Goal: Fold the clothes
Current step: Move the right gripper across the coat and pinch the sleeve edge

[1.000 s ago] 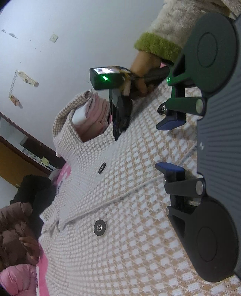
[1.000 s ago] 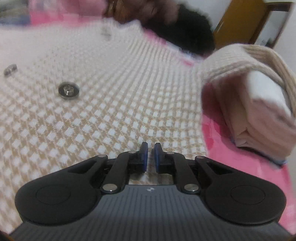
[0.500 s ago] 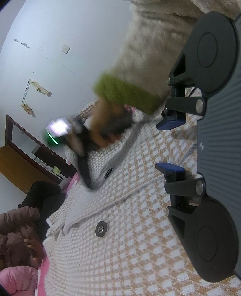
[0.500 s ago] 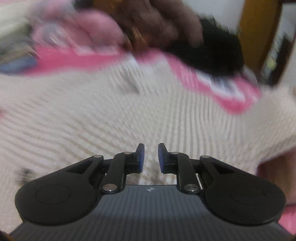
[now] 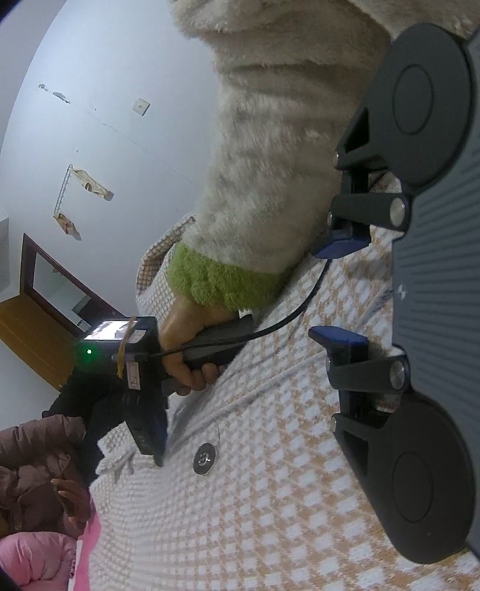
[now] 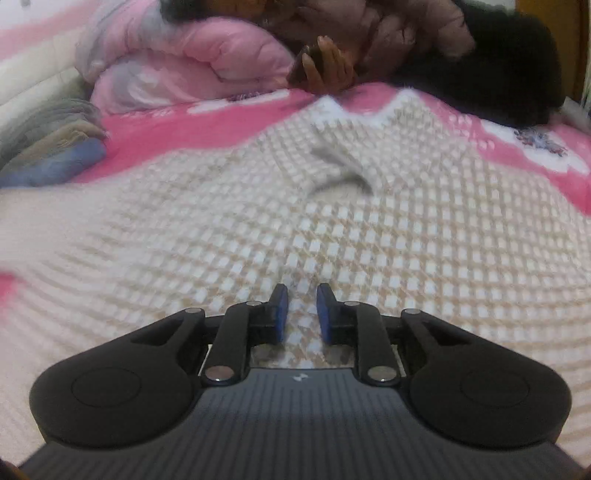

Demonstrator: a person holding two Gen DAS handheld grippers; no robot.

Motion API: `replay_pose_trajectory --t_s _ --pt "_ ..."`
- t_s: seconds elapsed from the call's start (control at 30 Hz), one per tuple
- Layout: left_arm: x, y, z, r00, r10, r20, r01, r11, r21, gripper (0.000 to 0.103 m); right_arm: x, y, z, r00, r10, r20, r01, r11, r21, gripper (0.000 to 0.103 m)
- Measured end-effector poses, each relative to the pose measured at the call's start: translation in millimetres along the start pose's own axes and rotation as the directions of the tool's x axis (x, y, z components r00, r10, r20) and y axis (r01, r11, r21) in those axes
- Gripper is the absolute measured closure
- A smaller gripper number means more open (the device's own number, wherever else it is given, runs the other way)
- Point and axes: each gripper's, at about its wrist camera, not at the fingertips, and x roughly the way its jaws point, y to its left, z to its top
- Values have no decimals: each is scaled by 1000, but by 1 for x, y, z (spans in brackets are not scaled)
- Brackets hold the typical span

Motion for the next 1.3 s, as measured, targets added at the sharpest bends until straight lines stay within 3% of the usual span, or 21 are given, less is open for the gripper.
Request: replay_pose_trajectory --t_s 0.13,0.27,0.4,0.6,0.67,0.73,0.83,0.87,0.93,1.03,1.1,1.17,1.3 --pt "-2 1 -2 1000 -13 8 13 1000 0 60 -19 0 12 1000 -11 -6 11 1000 -27 86" --pt "-5 -2 -5 1000 -22 12 22 1000 5 59 -27 -29 14 990 -134 46 133 991 21 86" --pt "-7 -2 -6 1000 -27 13 27 1000 7 58 11 -74 -2 966 -257 24 253 961 113 85" --pt "-1 0 -1 1000 -15 -3 15 1000 1 58 4 -91 -10 977 -201 68 182 958 220 85" --pt "3 2 3 1000 -13 -22 12 1000 -13 58 -8 -96 -8 978 -199 67 176 950 259 80" --pt "6 3 8 999 -11 -39 10 999 -34 58 -35 -93 -8 971 -223 86 194 944 266 75" --pt "8 5 11 999 -8 -53 5 998 -59 58 -103 -83 -15 951 -244 191 195 950 245 69" --pt "9 5 11 998 -3 -59 -1 998 -59 58 -131 -79 -21 934 -271 235 220 950 221 61" --pt "10 4 13 998 7 -69 -11 998 -55 58 -185 -77 -36 876 -369 310 331 928 171 53" --pt "11 2 16 996 20 -83 -24 998 -52 58 -257 -88 -66 738 -561 375 554 821 139 52" --pt "12 2 18 995 30 -94 -36 998 -60 58 -286 -108 -83 660 -662 356 662 736 143 52" --pt "14 1 21 993 45 -105 -52 996 -70 58 -300 -131 -94 621 -715 320 711 686 154 52" --pt "18 -5 25 989 89 -121 -98 993 -70 58 -300 -167 -102 593 -748 299 753 646 125 51"
